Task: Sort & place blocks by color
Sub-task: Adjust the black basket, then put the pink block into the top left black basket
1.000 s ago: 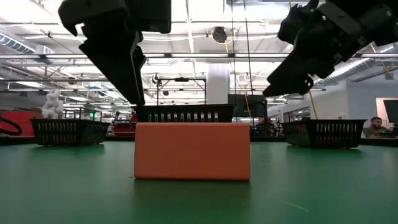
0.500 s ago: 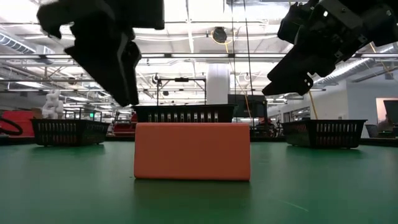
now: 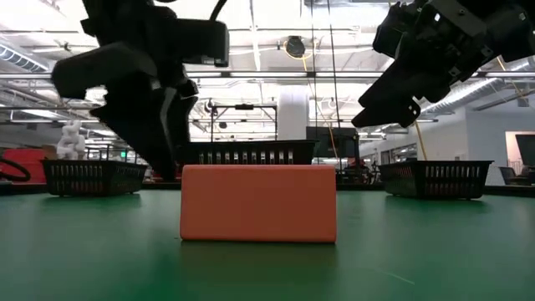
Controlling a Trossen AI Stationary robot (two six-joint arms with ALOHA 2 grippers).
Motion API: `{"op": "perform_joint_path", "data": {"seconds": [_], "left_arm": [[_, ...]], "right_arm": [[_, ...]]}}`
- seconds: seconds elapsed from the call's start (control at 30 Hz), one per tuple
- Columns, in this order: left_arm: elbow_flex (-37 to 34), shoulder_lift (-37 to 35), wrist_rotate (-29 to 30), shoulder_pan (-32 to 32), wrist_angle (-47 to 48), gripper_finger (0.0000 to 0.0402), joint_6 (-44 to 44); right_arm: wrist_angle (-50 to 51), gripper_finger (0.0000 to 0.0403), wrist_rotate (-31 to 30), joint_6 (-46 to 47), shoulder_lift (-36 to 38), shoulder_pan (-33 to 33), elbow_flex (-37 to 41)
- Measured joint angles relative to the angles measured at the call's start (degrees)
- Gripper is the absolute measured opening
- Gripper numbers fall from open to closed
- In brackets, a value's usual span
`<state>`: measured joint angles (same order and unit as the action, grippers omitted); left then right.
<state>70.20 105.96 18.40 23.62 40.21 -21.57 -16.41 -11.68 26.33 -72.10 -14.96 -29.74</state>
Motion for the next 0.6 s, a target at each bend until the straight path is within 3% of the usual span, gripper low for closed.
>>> {"op": "perform_joint_path", "data": {"seconds": [0.4, 0.6], "left_arm": [[0.3, -0.1, -1.4, 0.7, -6.0, 0.0276, -2.6], [0.3, -0.1, -1.5, 2.2, -3.5, 0.0276, -4.0]], "right_arm": [[0.0, 0.0238, 0.0, -0.1, 0.0, 0.0, 0.0], [0.0, 0.0238, 0.0, -0.1, 0.0, 0.0, 0.0]]}}
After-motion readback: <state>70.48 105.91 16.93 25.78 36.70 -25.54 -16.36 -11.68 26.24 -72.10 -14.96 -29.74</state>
